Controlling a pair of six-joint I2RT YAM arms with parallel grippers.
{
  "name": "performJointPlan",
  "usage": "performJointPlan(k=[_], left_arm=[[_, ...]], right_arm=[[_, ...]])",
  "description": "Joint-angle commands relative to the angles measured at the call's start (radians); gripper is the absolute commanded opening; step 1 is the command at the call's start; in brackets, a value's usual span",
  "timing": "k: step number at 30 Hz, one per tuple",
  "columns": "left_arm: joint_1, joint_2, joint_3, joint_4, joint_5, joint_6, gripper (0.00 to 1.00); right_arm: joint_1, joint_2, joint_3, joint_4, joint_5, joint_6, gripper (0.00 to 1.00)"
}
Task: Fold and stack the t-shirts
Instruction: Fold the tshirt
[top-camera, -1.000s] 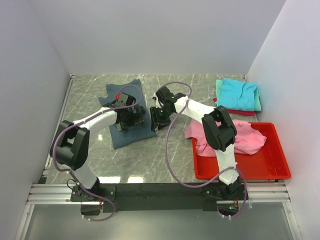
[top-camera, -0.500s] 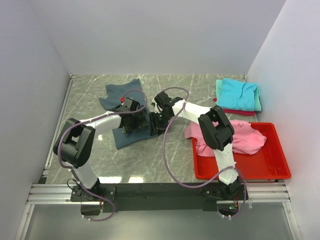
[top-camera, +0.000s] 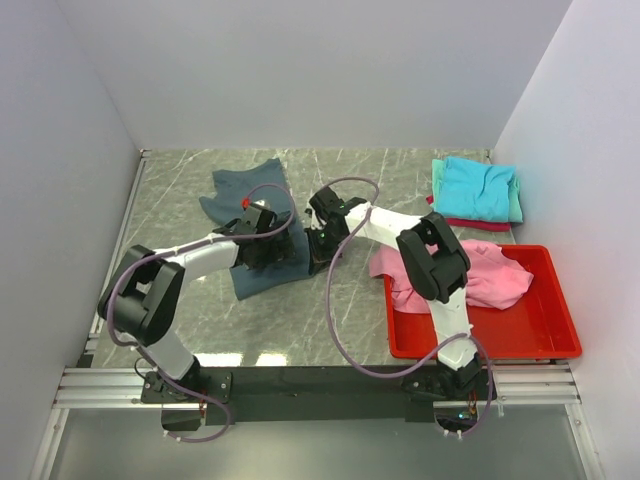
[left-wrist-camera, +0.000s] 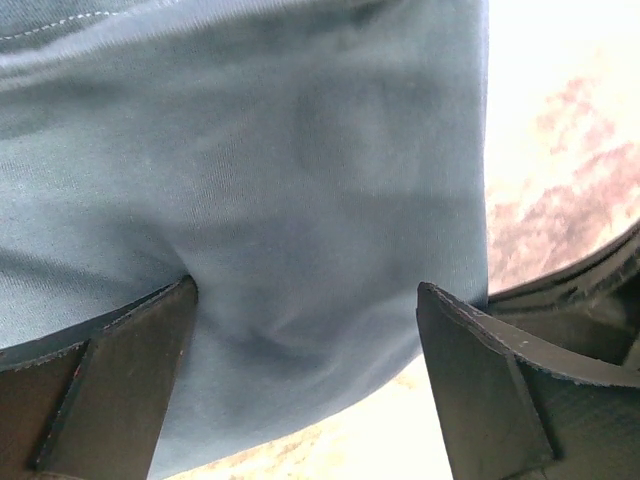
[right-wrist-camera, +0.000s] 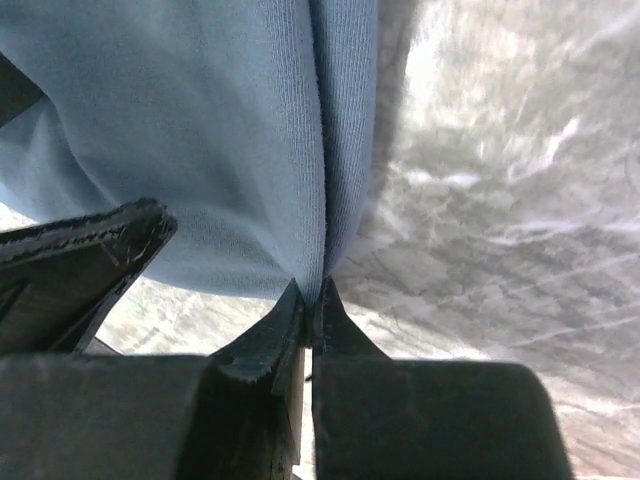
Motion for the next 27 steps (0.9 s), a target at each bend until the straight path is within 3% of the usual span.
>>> performJointPlan(k=[1,12,15,19,25,26,27], left_arm=[[-0.024,-0.007,-0.081,-0.141,0.1,0.024,0.99],[-0.024,-0.286,-0.049,-0.378,0.075,-0.028,0.99],[-0.023,-0.345,-0.018,-0.45,0.01,-0.057,0.99],[0.028,-0.357,0.009,-0.513,-0.041,-0.088,0.99],[0.167,-0.324,0.014,-0.436,-0.021,-0.094,0.99],[0.186,-0.299,0.049,-0.426,-0.026,-0.086,0.99],[0.192,-0.285,0.069,-0.418,-0.028,-0.082,0.99]], right_arm=[[0.014,-0.029,-0.092,-0.104,0.065,-0.027,0.0],[0.116,-0.211,-0.278,-0.264,0.059,-0.024,0.0],[0.139,-0.285,-0.328,-0.282,0.048,0.012,0.0],[0.175,-0.346,-0.38,-0.318,0.013,0.037,0.0],[0.222,-0.4,-0.378,-0.402,-0.019,0.016,0.01],[0.227,-0.406,-0.37,-0.422,-0.013,0.013,0.03],[0.225,-0.414,-0.358,-0.431,-0.007,0.01,0.14]])
